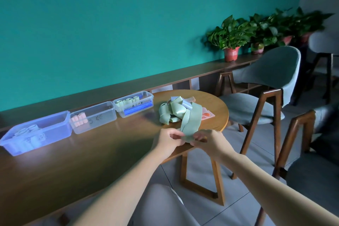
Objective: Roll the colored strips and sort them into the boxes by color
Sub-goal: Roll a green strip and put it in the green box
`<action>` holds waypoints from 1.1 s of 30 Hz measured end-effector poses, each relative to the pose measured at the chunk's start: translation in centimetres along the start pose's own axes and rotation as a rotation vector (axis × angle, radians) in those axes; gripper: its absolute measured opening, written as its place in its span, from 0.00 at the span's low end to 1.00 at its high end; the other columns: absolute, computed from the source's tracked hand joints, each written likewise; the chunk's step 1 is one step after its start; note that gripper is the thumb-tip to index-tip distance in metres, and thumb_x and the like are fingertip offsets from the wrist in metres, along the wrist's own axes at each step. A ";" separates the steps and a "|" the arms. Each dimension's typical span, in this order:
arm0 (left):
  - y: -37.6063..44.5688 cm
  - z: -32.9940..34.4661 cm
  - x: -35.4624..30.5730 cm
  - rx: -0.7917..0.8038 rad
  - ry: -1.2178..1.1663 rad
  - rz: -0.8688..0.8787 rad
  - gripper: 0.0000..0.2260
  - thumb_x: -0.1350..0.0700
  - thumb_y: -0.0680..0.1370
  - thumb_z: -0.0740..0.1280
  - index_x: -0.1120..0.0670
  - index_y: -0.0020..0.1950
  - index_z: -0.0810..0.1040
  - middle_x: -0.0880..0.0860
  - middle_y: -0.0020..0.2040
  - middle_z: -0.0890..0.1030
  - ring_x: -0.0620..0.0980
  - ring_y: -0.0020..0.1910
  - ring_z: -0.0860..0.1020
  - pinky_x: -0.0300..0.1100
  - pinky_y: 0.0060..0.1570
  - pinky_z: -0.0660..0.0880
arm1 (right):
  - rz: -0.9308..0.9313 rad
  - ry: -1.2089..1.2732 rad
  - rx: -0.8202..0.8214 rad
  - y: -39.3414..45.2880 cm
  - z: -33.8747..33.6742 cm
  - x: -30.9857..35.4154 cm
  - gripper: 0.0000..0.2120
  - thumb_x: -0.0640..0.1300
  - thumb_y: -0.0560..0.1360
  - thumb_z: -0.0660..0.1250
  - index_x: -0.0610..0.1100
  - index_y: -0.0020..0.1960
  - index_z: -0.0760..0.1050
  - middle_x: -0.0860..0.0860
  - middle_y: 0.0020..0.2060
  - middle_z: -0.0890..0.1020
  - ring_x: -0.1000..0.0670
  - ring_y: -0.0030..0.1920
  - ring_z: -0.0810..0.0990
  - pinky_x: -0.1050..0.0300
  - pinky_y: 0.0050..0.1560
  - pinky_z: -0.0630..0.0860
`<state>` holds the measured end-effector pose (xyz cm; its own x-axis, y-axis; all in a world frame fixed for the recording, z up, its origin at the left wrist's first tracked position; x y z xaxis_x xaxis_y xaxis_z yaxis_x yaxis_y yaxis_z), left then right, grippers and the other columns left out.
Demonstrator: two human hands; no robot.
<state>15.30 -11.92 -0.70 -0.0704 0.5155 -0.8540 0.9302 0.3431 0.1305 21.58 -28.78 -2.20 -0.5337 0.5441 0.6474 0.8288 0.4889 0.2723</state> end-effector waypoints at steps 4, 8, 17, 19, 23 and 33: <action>0.2 0.2 0.3 0.010 0.049 -0.014 0.13 0.62 0.69 0.79 0.46 0.47 0.87 0.42 0.44 0.86 0.42 0.46 0.83 0.33 0.48 0.77 | -0.003 0.047 0.006 -0.1 -0.1 0.3 0.12 0.50 0.76 0.75 0.54 0.58 0.83 0.58 0.49 0.84 0.57 0.47 0.82 0.57 0.47 0.83; 0.5 0.0 0.5 -0.037 -0.004 -0.014 0.14 0.65 0.69 0.78 0.44 0.41 0.86 0.41 0.40 0.86 0.47 0.46 0.84 0.39 0.53 0.79 | -0.015 0.093 -0.010 0.2 0.0 0.6 0.15 0.47 0.75 0.76 0.54 0.61 0.82 0.57 0.50 0.84 0.55 0.47 0.82 0.57 0.47 0.82; 1.7 -2.0 -4.5 -0.140 -0.165 0.107 0.07 0.66 0.75 0.73 0.58 0.51 0.84 0.49 0.44 0.85 0.44 0.41 0.84 0.33 0.41 0.79 | -0.100 0.134 -0.181 2.8 -4.0 3.5 0.14 0.47 0.73 0.78 0.49 0.57 0.83 0.59 0.43 0.80 0.59 0.40 0.78 0.67 0.43 0.74; 2.8 -2.9 -6.1 -0.181 -0.113 0.169 0.08 0.62 0.76 0.74 0.48 0.48 0.85 0.44 0.46 0.86 0.43 0.47 0.83 0.38 0.51 0.80 | -0.151 0.134 -0.230 4.2 -6.0 5.1 0.14 0.50 0.73 0.78 0.49 0.57 0.84 0.57 0.44 0.81 0.59 0.41 0.79 0.61 0.46 0.78; 4.8 -5.3 -10.1 -0.246 -0.053 0.252 0.07 0.58 0.78 0.72 0.46 0.50 0.85 0.42 0.48 0.85 0.42 0.51 0.82 0.38 0.53 0.77 | -0.223 0.114 -0.262 7.4 -9.8 8.7 0.09 0.46 0.77 0.74 0.43 0.55 0.84 0.53 0.44 0.81 0.56 0.38 0.79 0.62 0.35 0.80; 6.8 -12.1 -19.8 -0.417 -0.017 0.421 0.06 0.57 0.78 0.72 0.52 0.53 0.86 0.45 0.47 0.86 0.41 0.47 0.82 0.34 0.53 0.76 | -0.400 0.050 -0.323 11.6 -17.6 17.5 0.07 0.46 0.78 0.72 0.43 0.52 0.85 0.56 0.39 0.79 0.47 0.45 0.82 0.46 0.43 0.83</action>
<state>18.69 -10.24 23.21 0.2833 0.6624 -0.6935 0.6565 0.3932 0.6438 24.85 -25.56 24.80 -0.8175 0.3207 0.4785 0.5752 0.4123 0.7065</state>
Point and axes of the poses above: each hand's wrist, its own y-axis towards the middle knuckle, its own z-axis out of the palm, x = y × z, the point moved 7 cm from there along y, towards the middle knuckle
